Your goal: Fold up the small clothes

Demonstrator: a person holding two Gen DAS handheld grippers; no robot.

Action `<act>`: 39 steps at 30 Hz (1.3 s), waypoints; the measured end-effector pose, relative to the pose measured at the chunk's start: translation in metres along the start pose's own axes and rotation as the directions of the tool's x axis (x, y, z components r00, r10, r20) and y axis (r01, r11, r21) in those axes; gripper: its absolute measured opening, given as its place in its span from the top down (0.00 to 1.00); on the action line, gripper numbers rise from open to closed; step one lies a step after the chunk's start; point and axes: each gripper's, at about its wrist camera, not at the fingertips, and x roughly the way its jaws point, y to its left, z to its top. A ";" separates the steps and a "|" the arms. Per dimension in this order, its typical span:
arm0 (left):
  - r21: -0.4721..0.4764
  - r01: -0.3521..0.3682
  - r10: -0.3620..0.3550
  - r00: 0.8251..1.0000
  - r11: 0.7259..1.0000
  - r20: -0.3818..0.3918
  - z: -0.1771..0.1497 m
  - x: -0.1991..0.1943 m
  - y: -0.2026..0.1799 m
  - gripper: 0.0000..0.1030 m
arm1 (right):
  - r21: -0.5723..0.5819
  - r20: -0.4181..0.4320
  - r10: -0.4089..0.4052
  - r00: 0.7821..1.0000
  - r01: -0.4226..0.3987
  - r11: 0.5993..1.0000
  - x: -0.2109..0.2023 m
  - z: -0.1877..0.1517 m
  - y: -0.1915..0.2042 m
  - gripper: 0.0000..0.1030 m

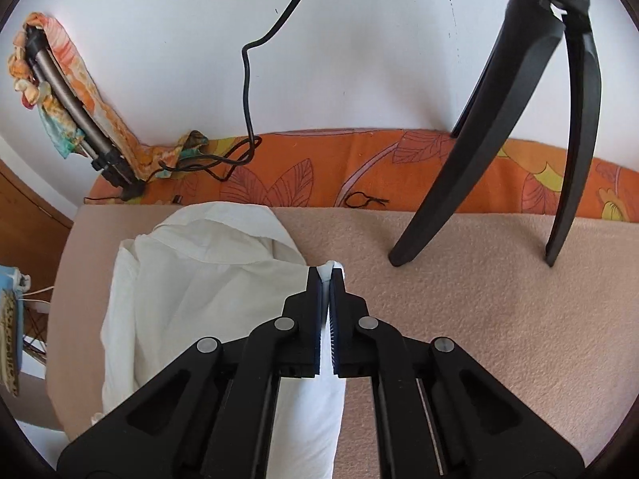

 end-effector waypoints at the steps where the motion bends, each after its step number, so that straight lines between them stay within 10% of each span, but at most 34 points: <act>1: -0.001 0.001 -0.001 1.000 1.000 0.000 0.000 0.000 0.000 0.45 | -0.008 0.002 -0.024 1.000 0.024 1.000 0.003 0.002 0.002 0.96; 3: 0.002 -0.004 0.004 1.000 1.000 0.000 -0.001 -0.001 -0.001 0.45 | -0.009 0.008 -0.107 0.994 0.107 0.994 0.003 0.005 0.002 0.90; 6: 0.004 -0.008 0.008 1.000 1.000 0.001 -0.002 -0.002 -0.002 0.45 | 0.125 0.040 0.010 0.999 -0.015 0.992 -0.010 0.000 -0.024 0.69; 18: 0.006 -0.009 0.009 1.000 1.000 -0.001 -0.001 -0.002 -0.002 0.45 | 0.241 0.036 0.336 0.941 -0.334 0.911 -0.006 -0.076 -0.062 0.67; 26: 0.016 -0.017 0.017 1.000 1.000 -0.003 0.000 0.000 -0.003 0.45 | 0.136 0.142 0.234 0.962 -0.253 0.958 -0.059 -0.062 -0.034 0.67; 30: 0.017 -0.018 0.018 1.000 1.000 -0.003 0.000 0.000 -0.004 0.45 | 0.086 -0.017 0.245 0.969 -0.243 0.966 -0.050 -0.043 -0.004 0.67; 39: 0.014 -0.013 0.013 1.000 1.000 -0.003 0.000 0.000 -0.003 0.45 | 0.001 -0.193 -0.009 0.981 0.009 1.000 0.000 -0.036 0.022 0.67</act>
